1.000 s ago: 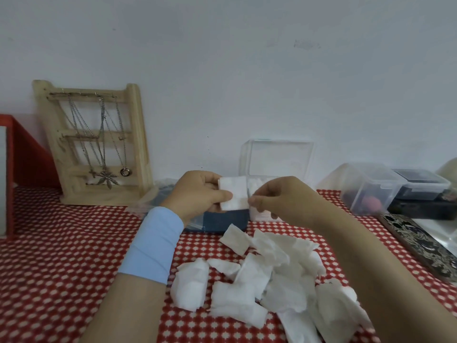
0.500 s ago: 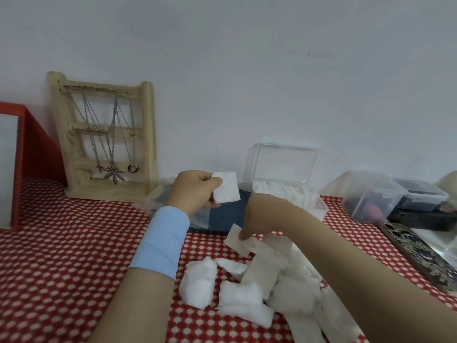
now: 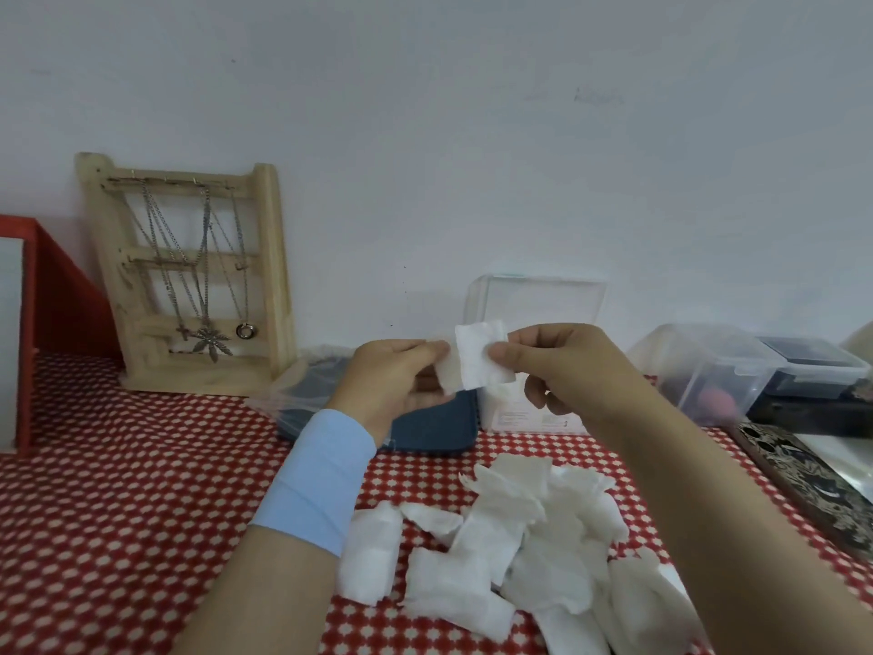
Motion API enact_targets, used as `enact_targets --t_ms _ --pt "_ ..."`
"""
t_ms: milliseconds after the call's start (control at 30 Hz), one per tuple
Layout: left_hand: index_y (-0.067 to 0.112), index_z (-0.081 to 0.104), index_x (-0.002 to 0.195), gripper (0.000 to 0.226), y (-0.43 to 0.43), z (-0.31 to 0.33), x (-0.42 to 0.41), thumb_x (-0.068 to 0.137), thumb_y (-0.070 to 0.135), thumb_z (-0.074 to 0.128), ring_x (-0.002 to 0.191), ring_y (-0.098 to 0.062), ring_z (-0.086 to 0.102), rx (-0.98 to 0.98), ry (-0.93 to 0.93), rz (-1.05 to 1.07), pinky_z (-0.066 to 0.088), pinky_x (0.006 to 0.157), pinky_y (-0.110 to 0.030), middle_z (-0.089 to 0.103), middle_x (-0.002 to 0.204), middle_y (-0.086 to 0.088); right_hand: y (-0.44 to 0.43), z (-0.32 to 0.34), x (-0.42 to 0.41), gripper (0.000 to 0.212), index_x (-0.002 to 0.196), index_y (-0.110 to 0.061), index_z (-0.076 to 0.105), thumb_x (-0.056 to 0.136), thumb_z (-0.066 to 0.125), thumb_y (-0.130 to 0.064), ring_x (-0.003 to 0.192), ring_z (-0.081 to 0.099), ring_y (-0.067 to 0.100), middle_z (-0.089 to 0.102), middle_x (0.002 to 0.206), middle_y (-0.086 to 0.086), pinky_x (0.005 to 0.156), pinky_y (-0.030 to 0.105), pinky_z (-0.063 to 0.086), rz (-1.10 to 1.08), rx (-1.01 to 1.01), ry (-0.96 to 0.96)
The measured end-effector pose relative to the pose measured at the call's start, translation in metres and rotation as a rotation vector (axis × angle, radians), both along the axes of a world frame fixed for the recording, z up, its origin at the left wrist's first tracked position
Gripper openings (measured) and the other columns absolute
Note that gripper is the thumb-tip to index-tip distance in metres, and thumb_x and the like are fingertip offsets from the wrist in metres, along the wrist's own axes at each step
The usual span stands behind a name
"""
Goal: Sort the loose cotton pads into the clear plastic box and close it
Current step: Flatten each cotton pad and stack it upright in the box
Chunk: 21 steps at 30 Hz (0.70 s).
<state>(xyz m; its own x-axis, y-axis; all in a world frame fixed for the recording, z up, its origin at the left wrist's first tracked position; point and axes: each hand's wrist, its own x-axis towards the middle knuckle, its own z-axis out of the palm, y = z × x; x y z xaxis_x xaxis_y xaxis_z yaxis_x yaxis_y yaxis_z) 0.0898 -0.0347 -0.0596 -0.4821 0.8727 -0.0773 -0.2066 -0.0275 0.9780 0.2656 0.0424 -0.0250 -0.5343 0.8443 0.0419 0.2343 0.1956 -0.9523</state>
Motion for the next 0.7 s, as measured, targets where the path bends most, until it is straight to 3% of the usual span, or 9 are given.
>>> enact_targets --t_ms 100,200,400,500,600,700 --pt "0.003 0.072 0.109 0.018 0.004 0.0 0.014 0.097 0.015 0.064 0.092 -0.024 0.076 0.003 -0.009 -0.094 0.061 0.069 -0.029 0.078 0.1 -0.013 0.004 -0.004 0.0 0.016 0.083 -0.011 0.077 0.085 0.08 -0.026 0.037 0.041 0.005 0.059 0.047 -0.012 0.04 0.014 0.036 -0.07 0.055 -0.048" --pt "0.001 0.07 0.115 0.022 0.007 -0.001 0.02 0.099 0.015 0.062 0.092 -0.024 0.076 -0.008 -0.027 -0.12 0.062 0.069 -0.029 0.078 0.102 -0.014 0.01 -0.008 0.0 0.015 0.08 -0.013 0.077 0.084 0.082 -0.026 0.035 0.041 0.002 0.057 0.043 -0.015 0.039 0.011 0.036 -0.095 0.1 -0.092" --pt "0.003 0.067 0.122 0.03 0.009 -0.003 0.021 0.1 0.023 0.059 0.096 -0.025 0.076 -0.009 -0.038 -0.157 0.062 0.074 -0.031 0.077 0.105 -0.013 0.015 -0.014 -0.004 0.012 0.076 -0.019 0.076 0.081 0.084 -0.026 0.039 0.048 -0.001 0.067 0.06 -0.011 0.042 0.011 0.039 -0.119 0.155 -0.114" --pt "0.004 0.068 0.116 0.039 0.008 0.0 0.021 0.097 0.037 0.06 0.095 -0.025 0.076 -0.017 -0.069 -0.178 0.063 0.075 -0.033 0.078 0.103 -0.013 0.016 -0.019 -0.007 0.013 0.087 -0.022 0.074 0.081 0.083 -0.03 0.055 0.06 0.0 0.072 0.076 -0.009 0.049 0.012 0.043 -0.131 0.211 -0.133" --pt "0.004 0.071 0.114 0.032 0.005 0.004 0.021 0.087 0.021 0.073 0.093 -0.02 0.076 -0.019 0.056 -0.201 0.062 0.072 -0.027 0.078 0.102 -0.009 0.016 -0.019 -0.005 0.029 0.109 -0.021 0.069 0.083 0.081 -0.023 0.051 0.061 0.004 0.074 0.082 -0.002 0.046 0.012 0.042 -0.088 0.128 -0.045" --pt "0.01 0.072 0.106 0.021 0.006 0.002 0.019 0.087 0.001 0.073 0.09 -0.017 0.077 -0.052 0.153 -0.16 0.061 0.068 -0.024 0.078 0.103 -0.008 0.016 -0.017 -0.002 0.032 0.115 -0.022 0.069 0.085 0.08 -0.023 0.049 0.057 0.0 0.072 0.081 -0.003 0.049 0.013 0.043 -0.068 0.164 -0.094"
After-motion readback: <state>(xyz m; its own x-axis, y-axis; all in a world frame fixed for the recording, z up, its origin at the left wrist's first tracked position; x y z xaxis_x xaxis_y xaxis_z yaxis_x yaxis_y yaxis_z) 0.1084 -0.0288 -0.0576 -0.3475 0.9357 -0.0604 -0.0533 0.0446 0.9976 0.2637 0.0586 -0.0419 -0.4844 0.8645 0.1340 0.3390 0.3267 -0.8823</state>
